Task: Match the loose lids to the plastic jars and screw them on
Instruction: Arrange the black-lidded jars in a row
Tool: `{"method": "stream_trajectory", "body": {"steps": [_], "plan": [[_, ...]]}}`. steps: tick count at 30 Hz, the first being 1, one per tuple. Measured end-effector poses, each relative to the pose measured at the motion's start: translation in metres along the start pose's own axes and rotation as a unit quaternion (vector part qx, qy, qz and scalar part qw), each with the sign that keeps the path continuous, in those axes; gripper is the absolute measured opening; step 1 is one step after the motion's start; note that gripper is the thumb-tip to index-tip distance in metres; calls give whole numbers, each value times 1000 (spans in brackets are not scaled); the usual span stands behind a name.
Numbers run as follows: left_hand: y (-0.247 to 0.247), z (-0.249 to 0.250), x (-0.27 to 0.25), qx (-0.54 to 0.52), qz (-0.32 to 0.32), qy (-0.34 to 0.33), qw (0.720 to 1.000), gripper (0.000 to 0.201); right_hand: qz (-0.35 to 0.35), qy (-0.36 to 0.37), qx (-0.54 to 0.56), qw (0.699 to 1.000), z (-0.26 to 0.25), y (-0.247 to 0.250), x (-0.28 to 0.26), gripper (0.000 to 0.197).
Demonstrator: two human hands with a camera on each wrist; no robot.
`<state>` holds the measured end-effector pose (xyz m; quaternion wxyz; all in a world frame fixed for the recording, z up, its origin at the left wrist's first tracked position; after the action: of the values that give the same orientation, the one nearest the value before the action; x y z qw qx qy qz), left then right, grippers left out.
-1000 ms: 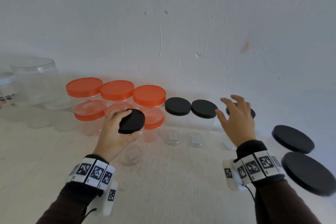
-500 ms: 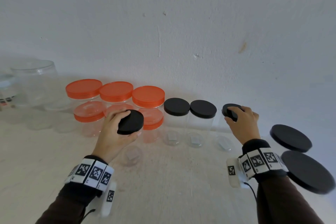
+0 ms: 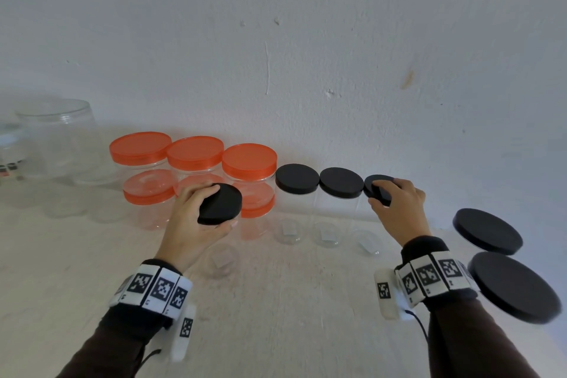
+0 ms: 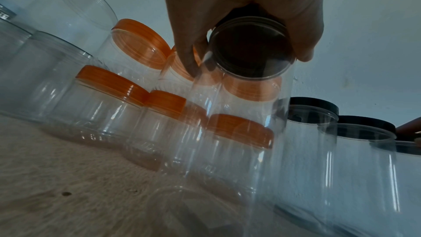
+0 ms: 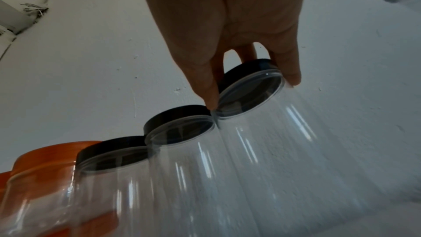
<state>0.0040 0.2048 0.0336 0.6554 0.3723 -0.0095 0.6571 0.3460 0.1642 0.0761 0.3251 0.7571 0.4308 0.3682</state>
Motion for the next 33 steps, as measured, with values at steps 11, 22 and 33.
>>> {"method": "stream_trajectory", "body": {"steps": [11, 22, 33], "plan": [[-12, 10, -2, 14, 9, -11, 1000, 64, 27, 70, -67, 995, -14, 24, -61, 45], [-70, 58, -10, -58, -118, -72, 989, 81, 53, -61, -196, 977, 43, 72, -124, 53], [-67, 54, -6, 42, -130, -169, 976, 91, 9, -92, -216, 972, 40, 72, -126, 49]]}}
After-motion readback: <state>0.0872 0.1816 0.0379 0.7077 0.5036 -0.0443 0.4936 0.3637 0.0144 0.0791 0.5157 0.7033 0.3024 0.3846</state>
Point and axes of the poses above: each hand's wrist, its own x-axis towards the middle knuckle, its own y-axis out of the back of the hand, z = x × y, the point moved 2 cm from there along x, towards the middle knuckle, and after that the axes turned 3 degrees about -z, right-handed, at the moved point
